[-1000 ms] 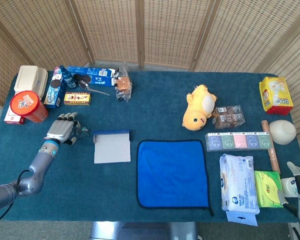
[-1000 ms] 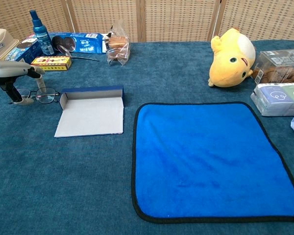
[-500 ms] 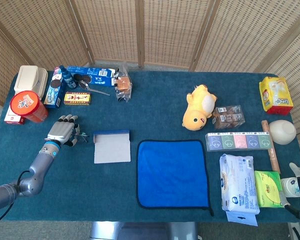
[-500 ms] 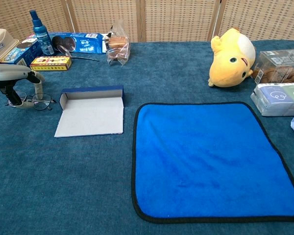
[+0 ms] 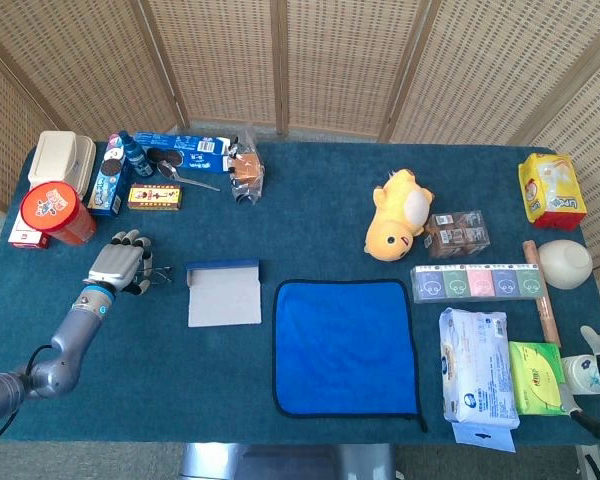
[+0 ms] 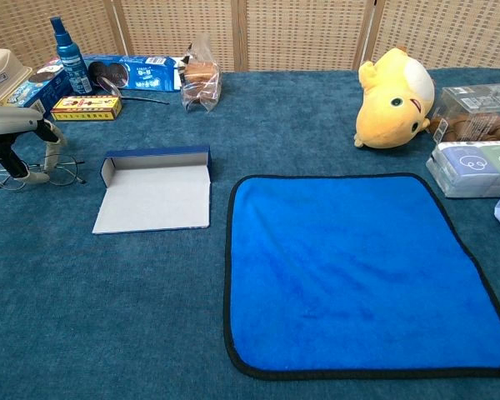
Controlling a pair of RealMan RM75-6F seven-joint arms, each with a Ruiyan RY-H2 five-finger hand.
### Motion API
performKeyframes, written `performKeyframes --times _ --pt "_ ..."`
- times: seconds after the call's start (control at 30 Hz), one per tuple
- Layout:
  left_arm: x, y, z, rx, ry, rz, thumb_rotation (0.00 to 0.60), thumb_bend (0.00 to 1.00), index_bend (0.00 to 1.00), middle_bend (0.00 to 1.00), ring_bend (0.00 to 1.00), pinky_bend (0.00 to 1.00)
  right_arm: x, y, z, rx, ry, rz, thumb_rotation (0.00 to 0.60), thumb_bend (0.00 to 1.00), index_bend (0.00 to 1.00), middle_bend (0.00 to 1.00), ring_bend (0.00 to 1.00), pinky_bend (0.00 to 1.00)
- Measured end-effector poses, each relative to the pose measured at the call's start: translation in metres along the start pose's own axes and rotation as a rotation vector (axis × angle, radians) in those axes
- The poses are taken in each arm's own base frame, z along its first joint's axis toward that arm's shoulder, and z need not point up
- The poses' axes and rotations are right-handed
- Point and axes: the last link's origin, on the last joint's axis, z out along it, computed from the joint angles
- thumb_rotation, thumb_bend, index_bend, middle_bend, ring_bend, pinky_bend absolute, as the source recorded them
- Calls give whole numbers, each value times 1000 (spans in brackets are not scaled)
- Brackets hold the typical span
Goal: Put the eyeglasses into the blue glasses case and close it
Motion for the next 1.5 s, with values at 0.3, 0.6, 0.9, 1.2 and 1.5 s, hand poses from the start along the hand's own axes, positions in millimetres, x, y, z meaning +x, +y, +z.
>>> performKeyframes --times 0.3,0.6,0.9,1.2,1.5 --pt "3 1 -6 -12 4 -58 600 342 589 210 0 53 1 0 -1 3 6 2 567 294 141 240 187 148" --pt "23 13 -30 -100 15 -118 600 338 573 204 0 58 1 1 -1 7 8 12 567 294 140 241 187 148" --pt "38 49 -56 -237 8 -157 600 332 559 189 0 58 1 4 -4 6 12 23 570 294 139 241 188 149" --pt "44 87 -55 -320 18 -132 600 332 552 185 0 57 0 9 -6 0 13 34 568 292 138 240 189 148" --pt "30 113 -42 -324 -9 -118 600 332 525 181 0 56 -1 17 -8 -19 12 42 566 293 137 240 191 150"
